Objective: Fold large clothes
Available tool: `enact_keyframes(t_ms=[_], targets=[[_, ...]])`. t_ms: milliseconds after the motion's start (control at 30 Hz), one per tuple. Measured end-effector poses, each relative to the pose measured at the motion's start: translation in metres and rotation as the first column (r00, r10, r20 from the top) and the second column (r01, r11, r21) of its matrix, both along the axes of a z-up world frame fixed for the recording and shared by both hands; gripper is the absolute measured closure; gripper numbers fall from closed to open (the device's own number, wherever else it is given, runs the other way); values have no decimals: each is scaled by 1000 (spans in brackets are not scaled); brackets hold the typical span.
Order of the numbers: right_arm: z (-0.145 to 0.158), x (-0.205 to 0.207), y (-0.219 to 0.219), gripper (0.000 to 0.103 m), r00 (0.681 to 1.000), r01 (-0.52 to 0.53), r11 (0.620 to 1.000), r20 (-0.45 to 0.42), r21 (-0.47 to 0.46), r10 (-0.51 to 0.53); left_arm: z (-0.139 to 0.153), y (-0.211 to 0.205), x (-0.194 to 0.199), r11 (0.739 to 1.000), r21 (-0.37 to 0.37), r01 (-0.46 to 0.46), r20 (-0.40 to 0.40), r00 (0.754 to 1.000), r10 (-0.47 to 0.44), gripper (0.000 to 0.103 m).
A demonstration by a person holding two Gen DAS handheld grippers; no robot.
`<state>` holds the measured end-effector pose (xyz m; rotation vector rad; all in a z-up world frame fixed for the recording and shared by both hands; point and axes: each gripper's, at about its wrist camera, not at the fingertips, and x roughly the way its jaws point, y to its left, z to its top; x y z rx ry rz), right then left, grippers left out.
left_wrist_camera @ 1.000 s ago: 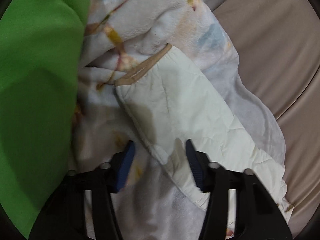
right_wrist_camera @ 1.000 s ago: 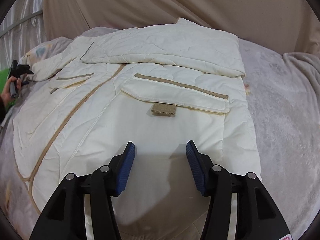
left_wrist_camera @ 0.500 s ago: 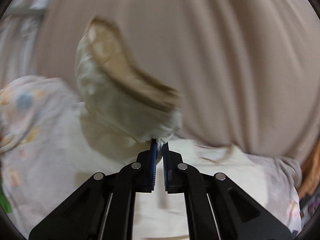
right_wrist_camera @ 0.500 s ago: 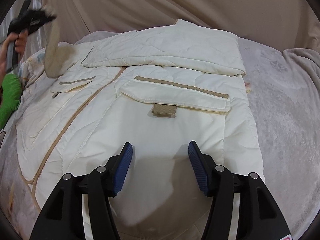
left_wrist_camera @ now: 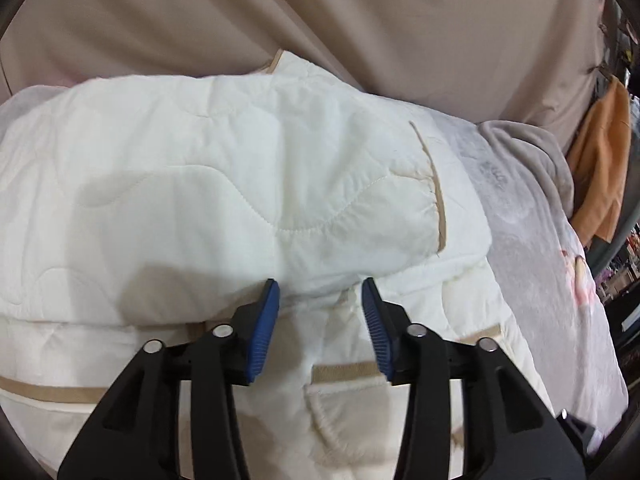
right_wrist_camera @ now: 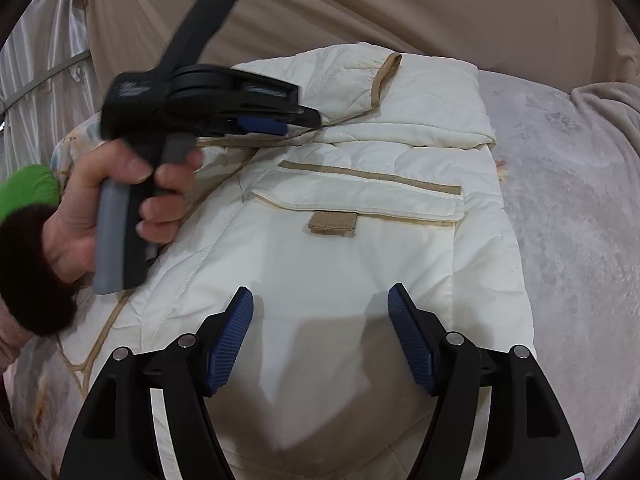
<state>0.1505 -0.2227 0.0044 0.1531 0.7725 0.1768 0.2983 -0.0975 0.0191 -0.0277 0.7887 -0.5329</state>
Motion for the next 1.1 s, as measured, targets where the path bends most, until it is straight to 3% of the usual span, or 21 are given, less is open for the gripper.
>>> enact_keyframes(t_ms=[100,167,300,433,533,667,700,767,800,833,933,1033,1067,1100], targets=[[7,-1,-10,35,999,32,999,11,33,-33,17,45,-12,995,-86,-47,16,999,49,25],[20,3,-22,35,998,55,995,17,87,-57,26,88,-19,985,-131,-108,18,994,111,21],[54,34,-50,34,993,110,972,12,207,-115,29,161,1,947,-179,-267,-58,964,261,21],[71,95,-60,34,993,116,957,-20,266,-115,12,236,20,860,-268,-434,-196,899,393,21],[64,137,-60,34,988,149,950,-67,274,-136,-2,271,29,805,-316,-502,-270,861,431,21],[39,179,-53,35,972,217,924,-153,316,-176,-18,286,41,772,-346,-534,-343,837,425,22],[35,184,-48,37,970,227,919,-161,321,-183,-19,288,44,767,-356,-534,-349,837,421,23],[37,192,-38,65,970,225,924,-159,309,-183,-17,286,50,762,-371,-531,-344,841,418,23],[43,194,-32,74,973,215,929,-144,302,-178,-16,285,53,759,-376,-531,-345,841,417,23],[54,195,-25,90,981,184,935,-111,305,-157,-15,283,56,756,-385,-529,-350,842,410,24],[98,187,-15,94,993,103,950,29,296,-116,-10,280,65,743,-404,-533,-364,839,404,26],[148,162,-18,96,970,11,944,227,330,-91,-5,271,76,770,-326,-548,-328,830,452,48],[154,158,-24,97,959,9,942,264,334,-103,-8,269,82,781,-295,-551,-321,827,462,63],[155,155,-31,97,954,18,943,277,331,-116,-13,268,87,789,-285,-545,-322,829,456,69]])
